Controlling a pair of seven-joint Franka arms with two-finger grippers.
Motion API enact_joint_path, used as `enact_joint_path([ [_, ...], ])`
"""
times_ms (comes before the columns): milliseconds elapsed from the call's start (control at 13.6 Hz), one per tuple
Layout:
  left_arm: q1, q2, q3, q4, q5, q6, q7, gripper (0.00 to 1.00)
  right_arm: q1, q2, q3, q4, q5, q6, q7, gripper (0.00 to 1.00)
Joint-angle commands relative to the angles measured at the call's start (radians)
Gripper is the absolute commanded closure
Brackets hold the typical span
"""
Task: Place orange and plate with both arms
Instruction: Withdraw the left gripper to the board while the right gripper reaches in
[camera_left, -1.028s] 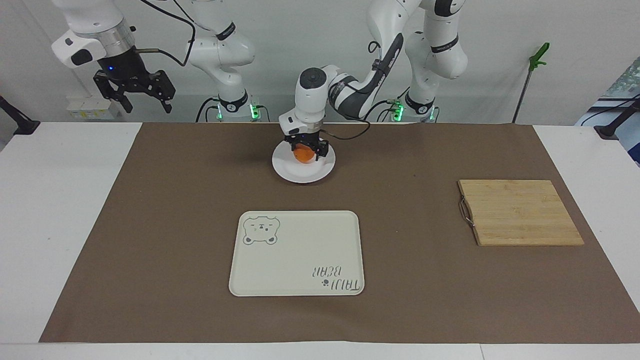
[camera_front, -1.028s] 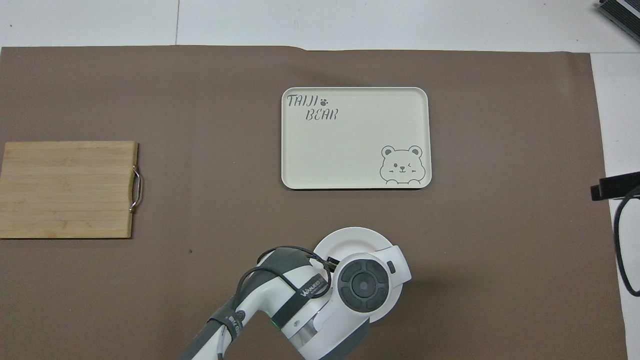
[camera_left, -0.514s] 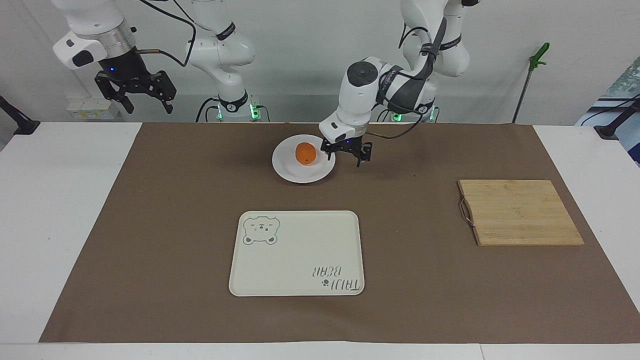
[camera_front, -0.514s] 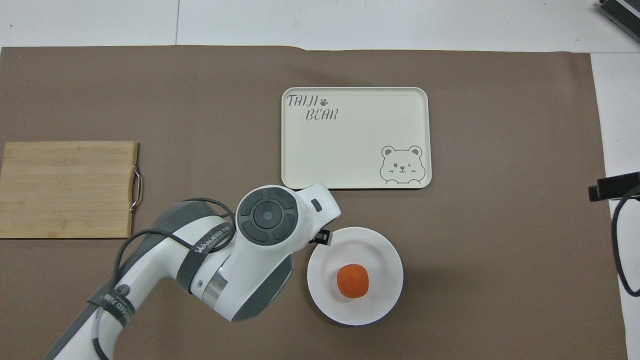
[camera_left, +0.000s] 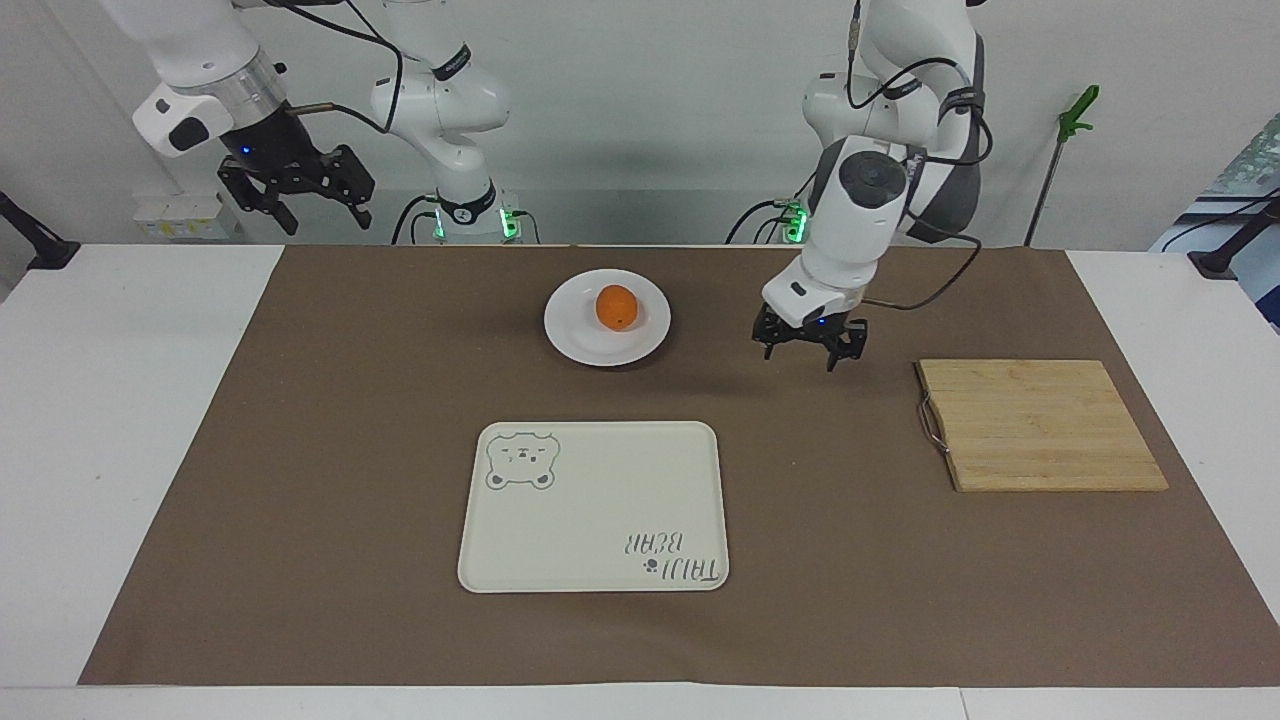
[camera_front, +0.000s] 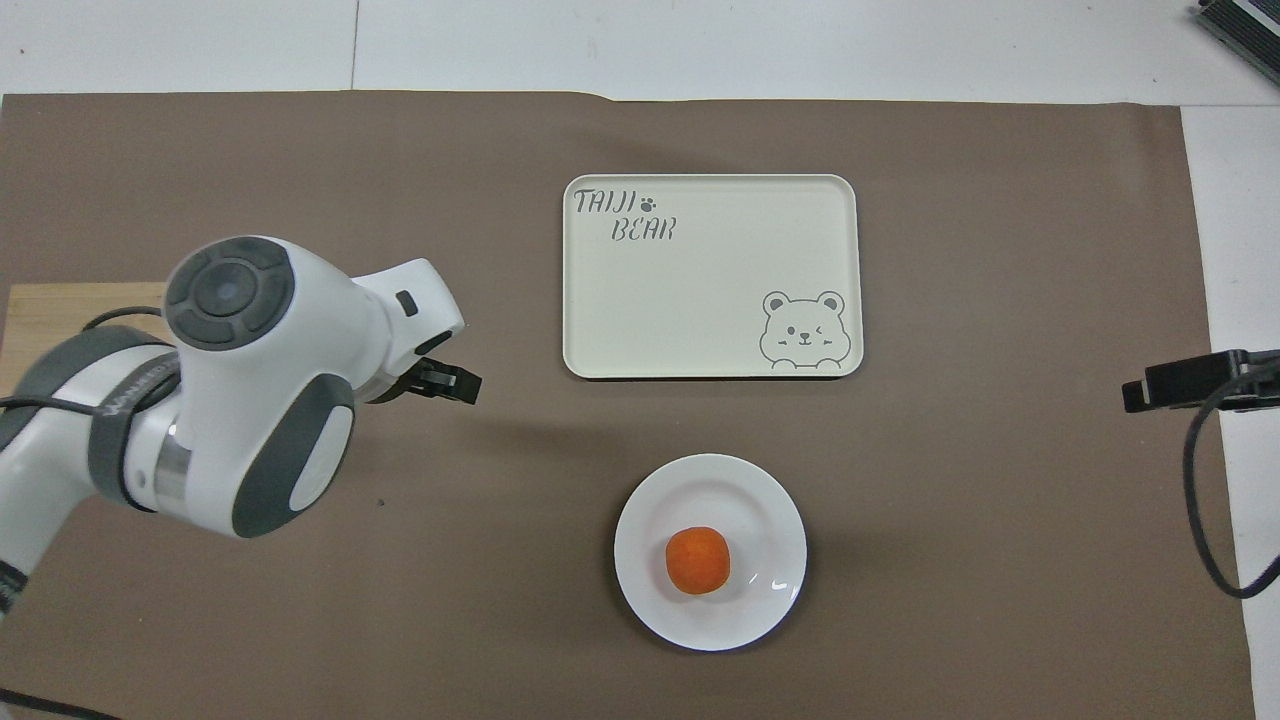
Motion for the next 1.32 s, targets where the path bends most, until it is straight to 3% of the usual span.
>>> enact_joint_path([
  [0,0.104,-0.084,-0.012,-0.008,0.009,-0.072,0.15,0.0,-0.008,-0.025,-0.002,-0.054,0.098,0.037,-0.005,0.0],
  [147,0.15,-0.099,-0.012,0.052,0.001,-0.144,0.209,0.0,-0.01,-0.023,-0.003,-0.07,0.174,0.069,-0.025,0.0],
  [514,0.226,-0.061,-0.011,0.366,0.001,-0.437,0.209,0.0,0.001,-0.013,-0.002,-0.201,0.368,0.149,-0.083,0.0],
  [881,0.253,-0.047,0.0,0.504,0.01,-0.574,0.204,0.0,0.003,-0.017,-0.002,-0.36,0.502,0.218,-0.193,0.0],
  [1248,0.29,-0.039,0.001,0.511,0.0,-0.567,0.206,0.0,0.013,-0.011,-0.003,-0.54,0.587,0.331,-0.29,0.0],
])
